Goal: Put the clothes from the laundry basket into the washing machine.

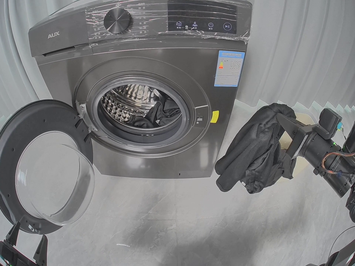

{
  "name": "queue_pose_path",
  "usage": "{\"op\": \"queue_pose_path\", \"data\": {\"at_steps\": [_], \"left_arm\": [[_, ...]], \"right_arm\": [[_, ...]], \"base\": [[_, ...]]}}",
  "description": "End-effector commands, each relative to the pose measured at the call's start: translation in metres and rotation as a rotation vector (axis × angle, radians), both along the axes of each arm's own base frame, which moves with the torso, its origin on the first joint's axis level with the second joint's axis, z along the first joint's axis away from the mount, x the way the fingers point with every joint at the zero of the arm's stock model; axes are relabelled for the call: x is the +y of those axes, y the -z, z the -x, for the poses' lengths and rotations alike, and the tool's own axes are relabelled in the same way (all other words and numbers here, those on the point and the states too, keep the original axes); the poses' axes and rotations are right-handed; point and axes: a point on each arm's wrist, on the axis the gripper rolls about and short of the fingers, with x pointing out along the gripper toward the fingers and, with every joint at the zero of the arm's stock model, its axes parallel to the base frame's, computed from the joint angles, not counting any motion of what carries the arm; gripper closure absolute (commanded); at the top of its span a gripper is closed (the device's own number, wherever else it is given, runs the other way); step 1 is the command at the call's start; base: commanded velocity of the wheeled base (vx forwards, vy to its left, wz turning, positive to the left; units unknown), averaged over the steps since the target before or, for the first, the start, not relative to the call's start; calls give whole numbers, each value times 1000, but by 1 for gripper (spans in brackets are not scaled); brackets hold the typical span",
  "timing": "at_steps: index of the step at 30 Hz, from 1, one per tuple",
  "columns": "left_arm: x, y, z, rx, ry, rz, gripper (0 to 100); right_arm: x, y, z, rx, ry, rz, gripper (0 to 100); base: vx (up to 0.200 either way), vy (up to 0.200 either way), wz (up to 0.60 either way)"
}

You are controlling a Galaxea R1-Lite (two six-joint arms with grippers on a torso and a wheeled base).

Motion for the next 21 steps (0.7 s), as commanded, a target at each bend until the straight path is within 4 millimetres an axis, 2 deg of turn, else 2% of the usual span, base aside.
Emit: {"op": "queue_pose_path", "data": {"at_steps": [1,21], "left_arm": [[0,4,0,-2,-1,0,0],[0,4,0,-5,-1,-6,0]], "right_arm": [[1,1,-1,4,-1,3,100],[8,7,6,28,-46,1,100]], "base": [[0,0,0],[0,0,0]]}}
